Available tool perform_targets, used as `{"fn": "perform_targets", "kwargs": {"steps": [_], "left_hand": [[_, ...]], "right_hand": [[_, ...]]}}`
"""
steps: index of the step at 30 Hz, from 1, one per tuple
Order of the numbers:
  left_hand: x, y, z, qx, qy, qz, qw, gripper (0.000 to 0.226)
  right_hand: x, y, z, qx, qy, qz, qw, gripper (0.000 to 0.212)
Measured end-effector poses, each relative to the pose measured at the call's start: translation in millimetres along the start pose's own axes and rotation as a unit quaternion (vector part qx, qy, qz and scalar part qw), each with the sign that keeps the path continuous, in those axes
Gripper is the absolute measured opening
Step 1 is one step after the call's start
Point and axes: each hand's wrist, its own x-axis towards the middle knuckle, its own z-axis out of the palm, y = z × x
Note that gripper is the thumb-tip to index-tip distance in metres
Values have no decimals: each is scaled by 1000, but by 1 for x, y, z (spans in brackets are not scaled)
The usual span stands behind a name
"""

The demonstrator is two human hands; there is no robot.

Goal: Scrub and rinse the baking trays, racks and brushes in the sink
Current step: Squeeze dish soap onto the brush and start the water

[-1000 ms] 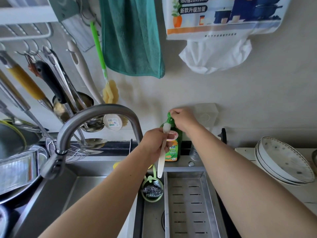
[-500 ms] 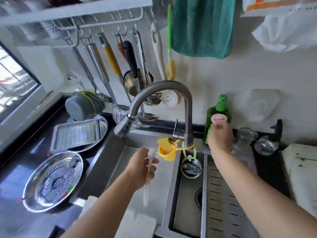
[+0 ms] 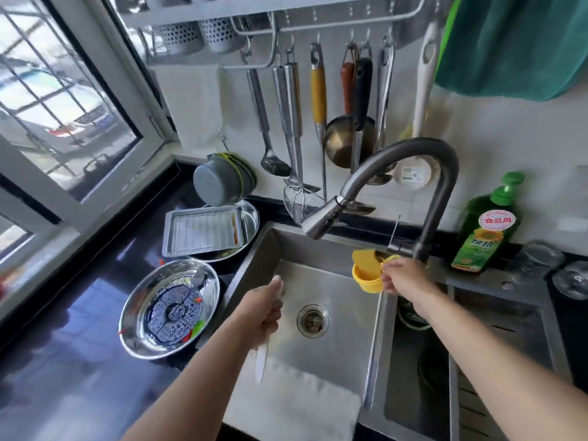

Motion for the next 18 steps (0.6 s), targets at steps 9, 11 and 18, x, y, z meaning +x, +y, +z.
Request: {"fn": "perform_targets", "kwargs": {"steps": [9, 11, 18], "left_hand": [[103, 25, -4, 17, -132, -19, 991, 23], [117, 28, -7, 31, -159, -25, 986, 21], [130, 36, -14, 76, -161, -17, 984, 34]], "right_hand": [[32, 1, 27, -103, 143, 44, 983, 22], [46, -5, 29, -177, 173, 32, 968, 19], [112, -28, 43, -302, 214, 23, 929, 27]]}}
